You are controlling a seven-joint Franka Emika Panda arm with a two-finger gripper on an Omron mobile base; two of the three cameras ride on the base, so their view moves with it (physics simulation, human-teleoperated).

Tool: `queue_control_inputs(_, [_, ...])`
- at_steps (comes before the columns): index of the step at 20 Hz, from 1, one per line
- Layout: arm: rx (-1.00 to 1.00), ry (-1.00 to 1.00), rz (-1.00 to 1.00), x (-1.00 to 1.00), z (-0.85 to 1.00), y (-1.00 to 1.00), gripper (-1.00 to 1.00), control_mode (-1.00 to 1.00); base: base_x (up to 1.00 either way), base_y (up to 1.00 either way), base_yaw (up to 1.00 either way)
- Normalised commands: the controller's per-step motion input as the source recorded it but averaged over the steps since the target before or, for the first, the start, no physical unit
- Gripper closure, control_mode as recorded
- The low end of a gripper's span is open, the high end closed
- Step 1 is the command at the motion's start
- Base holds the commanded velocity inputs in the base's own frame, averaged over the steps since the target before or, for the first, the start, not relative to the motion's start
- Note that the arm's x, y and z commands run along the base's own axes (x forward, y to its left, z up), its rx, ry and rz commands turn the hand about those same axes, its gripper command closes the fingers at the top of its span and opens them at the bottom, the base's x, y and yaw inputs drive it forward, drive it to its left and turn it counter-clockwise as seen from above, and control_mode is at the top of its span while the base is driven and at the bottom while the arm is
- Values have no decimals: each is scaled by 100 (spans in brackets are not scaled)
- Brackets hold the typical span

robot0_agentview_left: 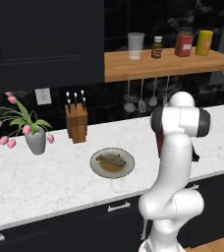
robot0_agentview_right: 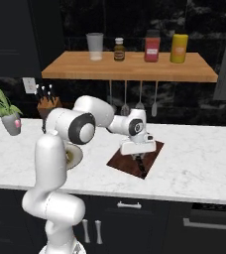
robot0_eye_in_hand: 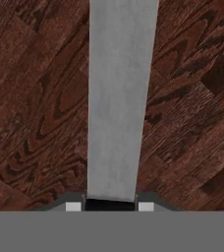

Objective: Pick up the knife from the drawer and place it on the cutting board. Then place the meat from the plate to the cutting board.

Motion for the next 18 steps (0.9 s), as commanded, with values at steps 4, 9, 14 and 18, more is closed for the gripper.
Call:
queue_control_inputs(4, [0, -11, -5, 7, -23, 0, -100, -100, 0, 0, 0])
queue_control_inputs(9, [0, -12, -6, -3, -8, 11, -100, -100, 0, 0, 0])
queue_control_inputs(14, [0, -9, -8, -49, 32, 40, -100, -100, 0, 0, 0])
queue_control_inputs(18, [-8, -9, -3, -58, 81, 80, -100, -100, 0, 0, 0])
